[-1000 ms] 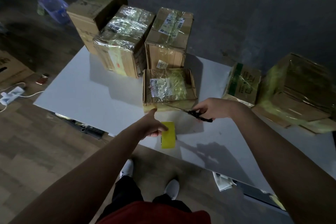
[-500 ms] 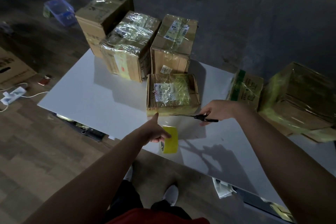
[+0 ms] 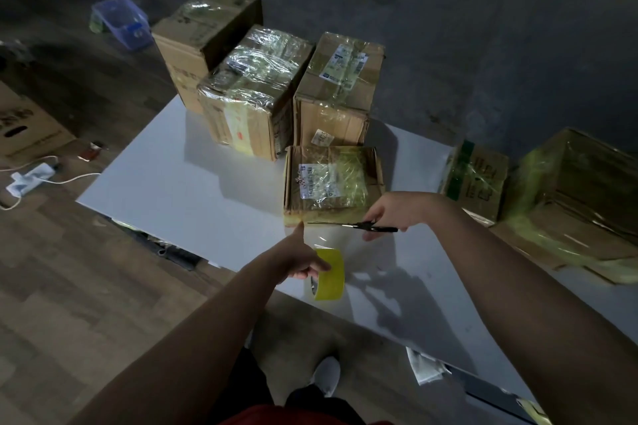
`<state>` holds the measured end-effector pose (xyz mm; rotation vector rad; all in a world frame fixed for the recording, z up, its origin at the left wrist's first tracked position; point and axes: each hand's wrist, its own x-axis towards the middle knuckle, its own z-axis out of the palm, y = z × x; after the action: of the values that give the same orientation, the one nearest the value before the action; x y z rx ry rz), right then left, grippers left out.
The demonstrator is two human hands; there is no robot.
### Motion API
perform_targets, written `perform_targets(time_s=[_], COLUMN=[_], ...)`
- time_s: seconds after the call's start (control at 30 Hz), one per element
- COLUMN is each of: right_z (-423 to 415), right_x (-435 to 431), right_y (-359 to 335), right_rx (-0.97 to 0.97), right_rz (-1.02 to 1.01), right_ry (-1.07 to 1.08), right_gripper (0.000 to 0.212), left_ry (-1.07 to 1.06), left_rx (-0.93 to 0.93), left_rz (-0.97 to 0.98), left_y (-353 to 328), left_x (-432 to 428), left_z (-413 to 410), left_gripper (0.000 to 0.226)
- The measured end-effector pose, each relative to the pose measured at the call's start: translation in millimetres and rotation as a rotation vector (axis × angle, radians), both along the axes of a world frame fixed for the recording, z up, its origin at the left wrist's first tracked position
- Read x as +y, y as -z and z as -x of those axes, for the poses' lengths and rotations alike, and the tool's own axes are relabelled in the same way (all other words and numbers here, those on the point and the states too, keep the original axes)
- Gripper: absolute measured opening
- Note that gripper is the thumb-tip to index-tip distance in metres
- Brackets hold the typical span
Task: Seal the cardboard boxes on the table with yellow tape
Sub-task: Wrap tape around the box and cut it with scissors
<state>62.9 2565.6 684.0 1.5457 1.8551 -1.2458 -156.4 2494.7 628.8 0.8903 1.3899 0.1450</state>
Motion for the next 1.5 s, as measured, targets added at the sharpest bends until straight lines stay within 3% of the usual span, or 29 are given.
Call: perform_targets(time_s=[0.17,1.5], right_z=[-0.6,18.0], right_x=[5.4,6.4], right_y=[-2.4,2.3], right_rx=[0.02,-0.004], right_rz=[0.02,-0.056], right_ry=[0.015,-0.108], right_gripper=[0.015,0.041], left_ry=[0.016,0.046], left_rx=[-0.003,-0.01], left_rz=[0.0,0.02], left_y=[0.2,4.2], left_x=[-0.7,3.4], left_z=[4.8,12.2], left_gripper=[0.122,0.125])
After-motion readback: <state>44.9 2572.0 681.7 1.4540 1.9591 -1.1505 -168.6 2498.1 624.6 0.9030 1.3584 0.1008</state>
